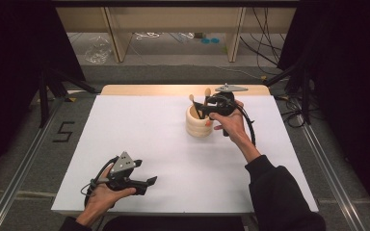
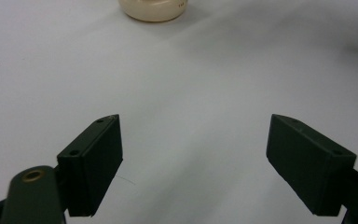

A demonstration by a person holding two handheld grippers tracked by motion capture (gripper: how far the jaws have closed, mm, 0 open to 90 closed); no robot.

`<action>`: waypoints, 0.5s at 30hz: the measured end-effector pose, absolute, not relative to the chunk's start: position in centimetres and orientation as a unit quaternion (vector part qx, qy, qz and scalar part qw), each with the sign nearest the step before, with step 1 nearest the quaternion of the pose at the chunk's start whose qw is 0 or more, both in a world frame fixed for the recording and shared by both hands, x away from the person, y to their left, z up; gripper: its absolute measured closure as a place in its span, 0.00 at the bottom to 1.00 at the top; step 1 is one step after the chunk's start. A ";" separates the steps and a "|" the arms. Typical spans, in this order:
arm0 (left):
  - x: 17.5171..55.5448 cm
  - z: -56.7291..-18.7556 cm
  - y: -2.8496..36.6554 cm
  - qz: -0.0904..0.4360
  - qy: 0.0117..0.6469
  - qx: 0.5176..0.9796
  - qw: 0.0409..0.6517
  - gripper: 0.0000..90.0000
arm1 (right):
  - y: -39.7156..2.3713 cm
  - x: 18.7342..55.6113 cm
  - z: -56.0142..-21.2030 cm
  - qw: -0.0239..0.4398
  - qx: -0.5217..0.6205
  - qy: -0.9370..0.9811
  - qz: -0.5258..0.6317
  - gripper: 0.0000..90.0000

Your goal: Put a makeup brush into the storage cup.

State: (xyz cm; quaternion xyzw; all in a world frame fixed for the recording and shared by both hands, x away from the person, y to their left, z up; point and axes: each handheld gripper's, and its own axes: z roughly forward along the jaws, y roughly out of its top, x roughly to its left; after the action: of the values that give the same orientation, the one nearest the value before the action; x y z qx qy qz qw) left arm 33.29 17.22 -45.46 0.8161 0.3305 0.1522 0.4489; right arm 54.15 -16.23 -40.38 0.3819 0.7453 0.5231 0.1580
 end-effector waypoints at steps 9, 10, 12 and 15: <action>33.3 -45.4 17.3 0.149 0.337 0.811 0.454 0.20 | -16.9 53.1 -39.7 0.173 0.389 0.742 0.518 0.24; 33.3 -45.4 17.4 0.149 0.336 0.811 0.454 0.20 | -16.9 52.9 -39.6 0.171 0.392 0.742 0.516 0.23; 33.3 -45.3 17.4 0.150 0.344 0.810 0.450 0.20 | -17.1 52.6 -39.4 0.175 0.390 0.743 0.515 0.21; 33.3 -45.3 17.5 0.148 0.350 0.802 0.461 0.21 | -17.4 52.0 -39.1 0.174 0.393 0.742 0.515 0.20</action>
State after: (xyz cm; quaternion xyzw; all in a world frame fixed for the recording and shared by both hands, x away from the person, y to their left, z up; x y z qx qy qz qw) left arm 33.33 17.49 -45.34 0.8021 0.3500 0.1478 0.4608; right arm 51.97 -17.41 -39.14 0.3925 0.7416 0.5154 0.1740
